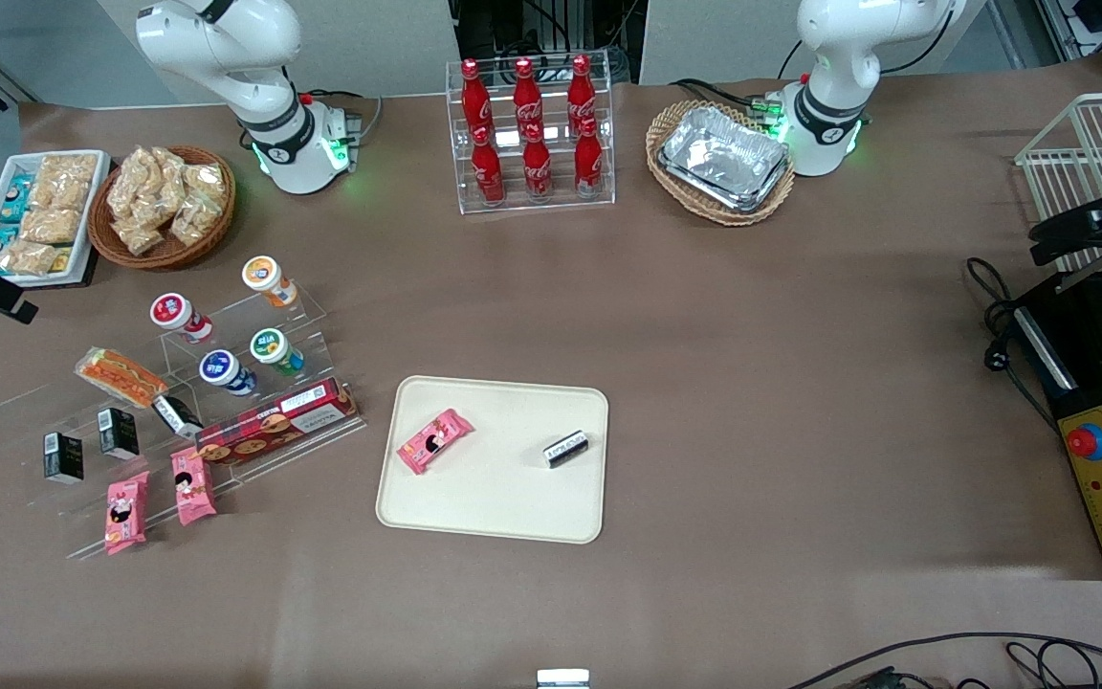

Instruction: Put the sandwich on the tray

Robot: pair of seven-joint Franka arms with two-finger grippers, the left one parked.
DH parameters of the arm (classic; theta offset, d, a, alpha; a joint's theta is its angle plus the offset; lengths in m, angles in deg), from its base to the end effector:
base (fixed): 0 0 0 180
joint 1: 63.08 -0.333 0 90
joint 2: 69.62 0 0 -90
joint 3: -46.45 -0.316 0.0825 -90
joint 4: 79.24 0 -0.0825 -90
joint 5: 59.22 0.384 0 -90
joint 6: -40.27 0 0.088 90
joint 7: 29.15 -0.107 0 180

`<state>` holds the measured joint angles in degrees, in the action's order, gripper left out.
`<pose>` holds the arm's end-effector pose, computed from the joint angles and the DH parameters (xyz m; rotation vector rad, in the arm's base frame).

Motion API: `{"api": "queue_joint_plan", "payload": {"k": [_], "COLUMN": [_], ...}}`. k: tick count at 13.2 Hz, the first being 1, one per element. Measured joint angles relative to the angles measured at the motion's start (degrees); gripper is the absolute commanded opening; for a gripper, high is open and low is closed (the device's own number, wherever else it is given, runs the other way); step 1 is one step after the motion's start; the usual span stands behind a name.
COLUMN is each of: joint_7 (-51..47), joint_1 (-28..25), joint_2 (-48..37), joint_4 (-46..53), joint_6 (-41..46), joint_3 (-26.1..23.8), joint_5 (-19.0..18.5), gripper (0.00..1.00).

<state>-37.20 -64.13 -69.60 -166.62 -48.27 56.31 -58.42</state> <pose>0.5463 -0.0831 0.6436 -3.0940 0.4578 -0.0313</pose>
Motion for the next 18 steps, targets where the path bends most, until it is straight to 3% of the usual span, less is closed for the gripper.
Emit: {"api": "queue_joint_plan", "payload": {"k": [3,12,18], "joint_7": [9.6,56.7,80.6], "joint_1": [0.8,4.3,7.3], "joint_2": [0.5,2.3,2.4], "joint_4": [-0.8,-4.7,-14.0], "joint_6": [-0.2,-2.6,-12.1], "joint_3": [0.6,0.6,1.2], "joint_5": [0.0,0.0,5.1], "gripper": [1.0,1.0,1.0]}}
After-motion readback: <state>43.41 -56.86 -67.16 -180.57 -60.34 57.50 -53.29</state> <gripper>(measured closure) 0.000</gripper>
